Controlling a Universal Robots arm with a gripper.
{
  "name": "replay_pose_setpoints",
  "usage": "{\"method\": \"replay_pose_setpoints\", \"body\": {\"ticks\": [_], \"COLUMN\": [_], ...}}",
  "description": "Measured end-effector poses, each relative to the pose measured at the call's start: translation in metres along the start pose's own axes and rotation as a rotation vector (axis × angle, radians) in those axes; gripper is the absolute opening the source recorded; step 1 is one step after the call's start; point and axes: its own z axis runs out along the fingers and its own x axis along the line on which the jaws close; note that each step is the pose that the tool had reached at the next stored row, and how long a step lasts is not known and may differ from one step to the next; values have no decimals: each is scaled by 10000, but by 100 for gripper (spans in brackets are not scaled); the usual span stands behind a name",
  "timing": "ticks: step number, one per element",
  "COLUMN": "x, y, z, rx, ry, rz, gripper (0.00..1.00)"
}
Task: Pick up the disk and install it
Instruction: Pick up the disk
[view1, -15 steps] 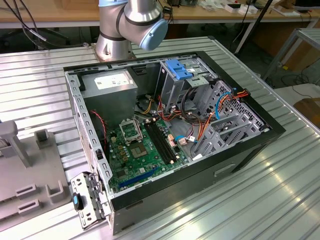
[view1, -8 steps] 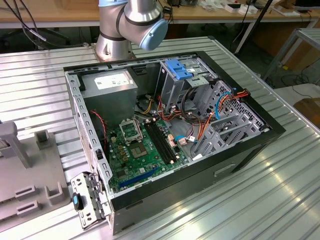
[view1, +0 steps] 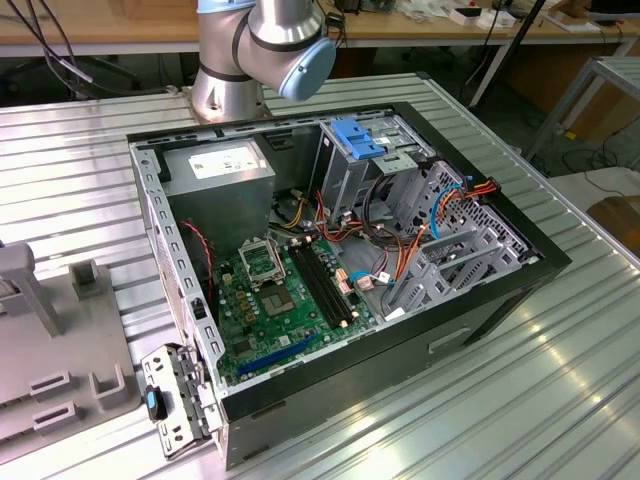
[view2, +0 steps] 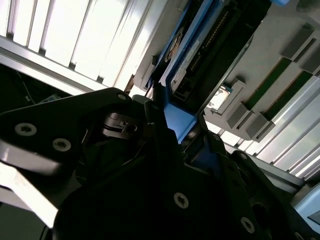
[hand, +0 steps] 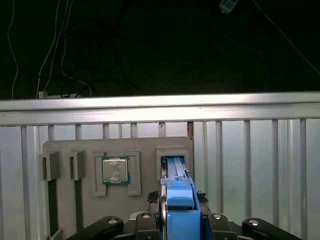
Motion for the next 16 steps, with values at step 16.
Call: {"method": "replay_pose_setpoints", "body": {"ticks": [16], "x": [0], "y": [0], "z": [5], "rx": [1], "ry": [-3], "rz": [-108], "gripper": [37]}}
